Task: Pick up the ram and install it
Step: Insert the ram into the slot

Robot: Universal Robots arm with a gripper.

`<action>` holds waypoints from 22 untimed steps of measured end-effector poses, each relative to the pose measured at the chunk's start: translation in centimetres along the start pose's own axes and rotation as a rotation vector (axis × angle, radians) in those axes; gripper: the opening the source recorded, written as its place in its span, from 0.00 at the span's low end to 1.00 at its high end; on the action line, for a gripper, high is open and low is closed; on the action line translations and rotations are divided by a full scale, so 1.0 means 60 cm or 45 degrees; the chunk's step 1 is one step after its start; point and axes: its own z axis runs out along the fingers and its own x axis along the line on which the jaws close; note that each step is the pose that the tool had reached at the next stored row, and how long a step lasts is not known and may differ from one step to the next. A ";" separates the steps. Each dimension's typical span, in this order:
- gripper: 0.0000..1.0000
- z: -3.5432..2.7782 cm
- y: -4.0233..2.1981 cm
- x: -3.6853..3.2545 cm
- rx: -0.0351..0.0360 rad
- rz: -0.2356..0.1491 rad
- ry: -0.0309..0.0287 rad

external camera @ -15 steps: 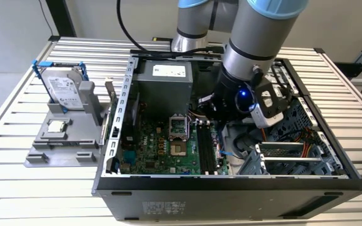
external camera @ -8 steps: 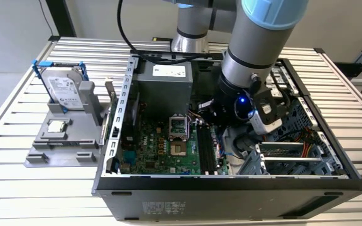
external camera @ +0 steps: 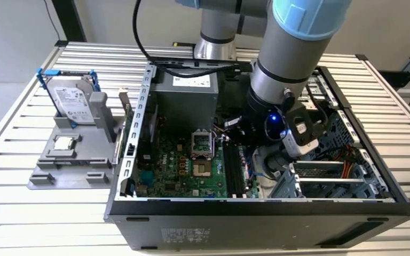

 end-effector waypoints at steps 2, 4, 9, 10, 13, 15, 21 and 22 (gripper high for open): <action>0.00 0.005 -0.001 0.001 0.0035 0.002 -0.0001; 0.00 0.009 -0.001 0.002 0.0070 0.004 -0.0004; 0.00 0.020 -0.002 0.004 0.0172 0.006 -0.0008; 0.00 0.021 -0.002 0.004 0.0190 0.006 -0.0008; 0.00 0.022 -0.004 0.004 0.0195 0.006 -0.0003; 0.00 0.022 -0.006 0.004 0.0196 0.004 -0.0001; 0.00 0.024 -0.010 0.009 0.0195 -0.015 0.0004; 0.00 0.025 -0.010 0.009 0.0198 -0.017 0.0005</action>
